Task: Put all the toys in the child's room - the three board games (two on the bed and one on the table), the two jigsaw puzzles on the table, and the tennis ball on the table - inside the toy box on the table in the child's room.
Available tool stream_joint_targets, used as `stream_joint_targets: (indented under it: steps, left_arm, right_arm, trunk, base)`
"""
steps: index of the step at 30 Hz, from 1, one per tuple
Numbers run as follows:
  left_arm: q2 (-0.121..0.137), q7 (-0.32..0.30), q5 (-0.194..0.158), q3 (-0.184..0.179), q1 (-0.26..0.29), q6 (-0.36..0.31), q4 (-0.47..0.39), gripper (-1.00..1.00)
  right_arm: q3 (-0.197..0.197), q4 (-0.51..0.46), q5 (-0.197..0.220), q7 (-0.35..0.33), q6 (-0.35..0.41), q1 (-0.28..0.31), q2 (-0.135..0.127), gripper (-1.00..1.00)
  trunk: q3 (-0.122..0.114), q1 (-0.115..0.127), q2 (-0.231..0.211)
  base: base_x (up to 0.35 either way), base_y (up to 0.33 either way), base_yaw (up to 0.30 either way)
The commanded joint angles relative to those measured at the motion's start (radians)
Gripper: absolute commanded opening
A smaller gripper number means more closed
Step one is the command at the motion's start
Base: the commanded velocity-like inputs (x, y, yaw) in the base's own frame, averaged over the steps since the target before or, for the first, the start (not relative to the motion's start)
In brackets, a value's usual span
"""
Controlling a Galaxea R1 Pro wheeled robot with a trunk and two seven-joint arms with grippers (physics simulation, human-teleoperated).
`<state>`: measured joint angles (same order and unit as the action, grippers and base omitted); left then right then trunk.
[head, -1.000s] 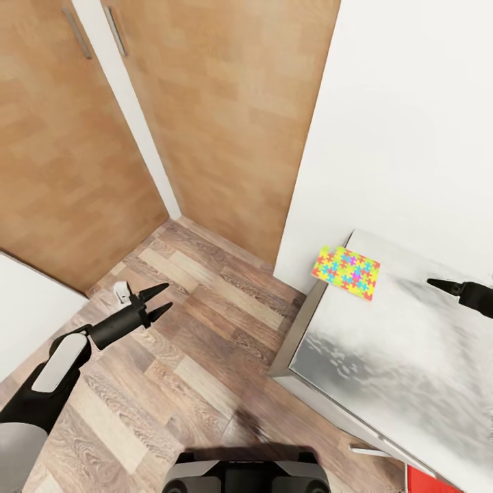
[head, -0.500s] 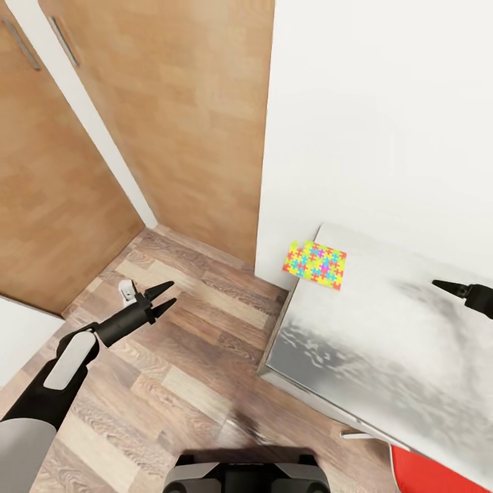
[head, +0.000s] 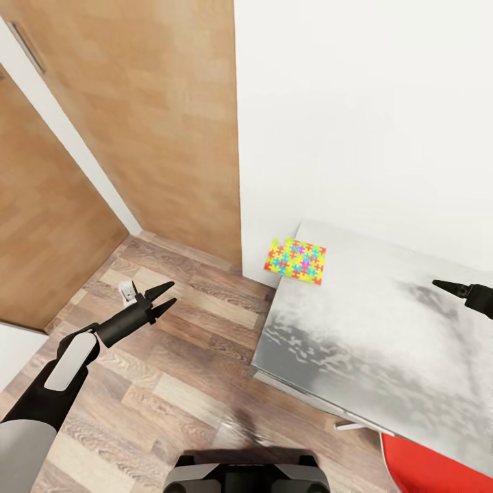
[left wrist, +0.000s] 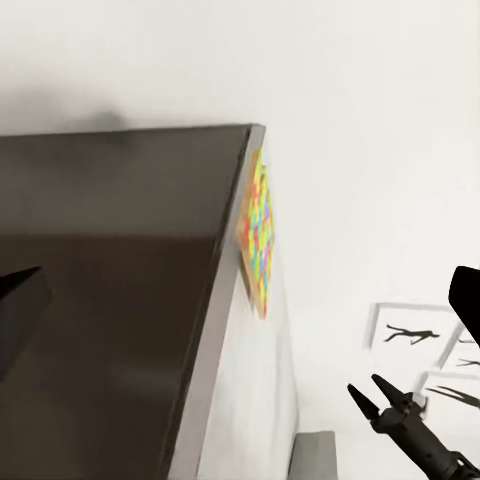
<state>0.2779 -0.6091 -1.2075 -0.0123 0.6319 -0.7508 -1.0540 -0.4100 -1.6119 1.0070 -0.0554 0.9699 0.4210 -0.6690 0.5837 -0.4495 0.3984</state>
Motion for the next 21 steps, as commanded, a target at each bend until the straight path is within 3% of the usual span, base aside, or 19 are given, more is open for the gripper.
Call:
stream_joint_targets:
  steps: [1,8,21]
  left_arm:
    - [0.001,0.000,-0.006,-0.001,0.000,-0.005,0.000,1.00]
    - [0.001,-0.001,-0.005,-0.001,0.000,-0.005,0.000,1.00]
    - [0.001,-0.001,-0.004,-0.002,-0.001,-0.005,0.002,1.00]
  right_arm:
    - [-0.001,0.000,-0.005,-0.006,0.005,0.001,0.000,1.00]
    - [0.001,0.000,-0.005,-0.006,0.005,0.001,0.004,1.00]
    - [0.001,0.000,-0.005,-0.007,0.006,0.001,0.011,1.00]
  trunk:
    - [0.001,-0.001,0.002]
    - [0.001,-0.001,0.002]
    - [0.001,-0.001,0.002]
  base:
    - [0.000,0.105,-0.036]
    - [0.000,0.199,-0.021]
    - [0.000,0.309,-0.016]
